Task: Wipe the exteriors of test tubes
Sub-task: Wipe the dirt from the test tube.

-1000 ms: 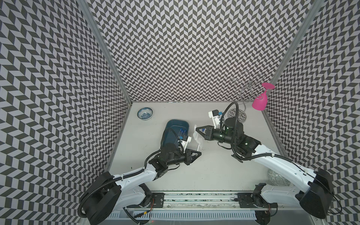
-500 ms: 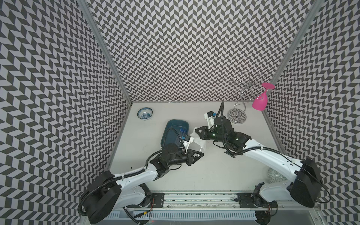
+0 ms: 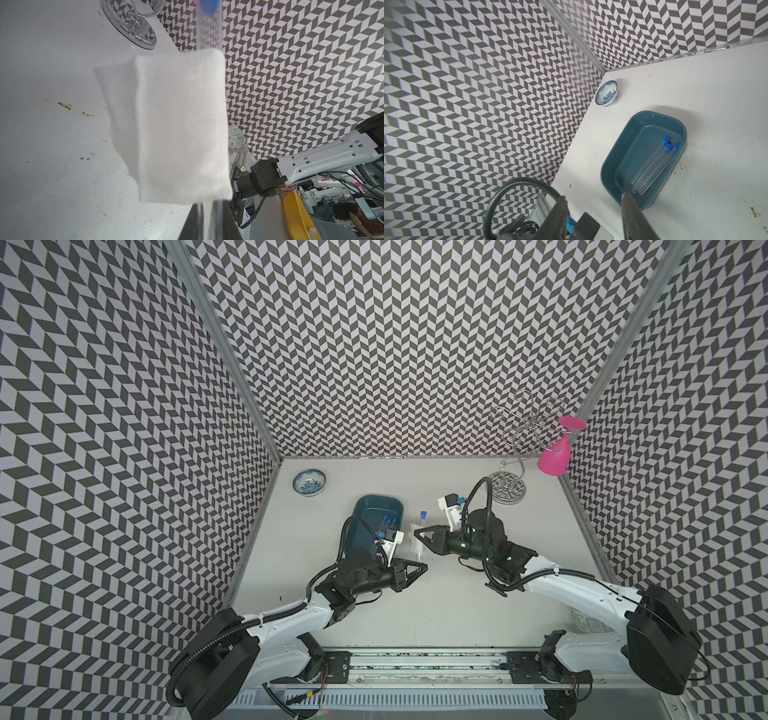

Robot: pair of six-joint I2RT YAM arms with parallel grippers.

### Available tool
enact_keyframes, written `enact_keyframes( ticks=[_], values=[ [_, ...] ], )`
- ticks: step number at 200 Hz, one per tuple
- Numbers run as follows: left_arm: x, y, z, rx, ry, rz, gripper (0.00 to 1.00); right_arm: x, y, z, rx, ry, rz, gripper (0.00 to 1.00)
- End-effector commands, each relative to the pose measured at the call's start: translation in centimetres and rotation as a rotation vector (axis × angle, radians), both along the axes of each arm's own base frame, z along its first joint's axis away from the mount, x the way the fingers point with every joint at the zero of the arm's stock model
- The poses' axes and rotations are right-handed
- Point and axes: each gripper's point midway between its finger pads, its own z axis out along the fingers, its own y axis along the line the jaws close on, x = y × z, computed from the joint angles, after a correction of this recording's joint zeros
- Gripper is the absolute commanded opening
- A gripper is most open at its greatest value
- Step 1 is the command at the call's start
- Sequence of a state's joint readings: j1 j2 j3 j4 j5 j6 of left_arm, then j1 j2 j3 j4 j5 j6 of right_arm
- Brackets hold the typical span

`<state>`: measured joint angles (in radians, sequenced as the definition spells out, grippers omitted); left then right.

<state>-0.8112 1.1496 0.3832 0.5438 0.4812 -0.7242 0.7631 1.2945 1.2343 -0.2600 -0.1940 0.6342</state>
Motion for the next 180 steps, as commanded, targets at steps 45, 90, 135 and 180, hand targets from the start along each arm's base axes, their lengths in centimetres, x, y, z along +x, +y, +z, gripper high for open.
enact_keyframes(
  ticks=[45,90,135,180],
  values=[
    [0.3,0.4,0.7,-0.024,-0.023,0.016,0.17,-4.7,-3.0,-7.7,0.092,0.142,0.008,0.42],
    [0.2,0.6,0.6,-0.023,-0.023,0.021,0.17,-6.3,-1.7,-8.8,0.218,0.184,0.102,0.42],
    [0.1,0.5,0.8,-0.028,-0.023,0.013,0.17,-5.1,-1.2,-9.3,0.209,0.159,0.076,0.35],
    [0.0,0.4,1.8,-0.071,-0.012,0.003,0.17,-2.2,-0.8,-10.2,0.096,0.128,0.002,0.16]
  ],
)
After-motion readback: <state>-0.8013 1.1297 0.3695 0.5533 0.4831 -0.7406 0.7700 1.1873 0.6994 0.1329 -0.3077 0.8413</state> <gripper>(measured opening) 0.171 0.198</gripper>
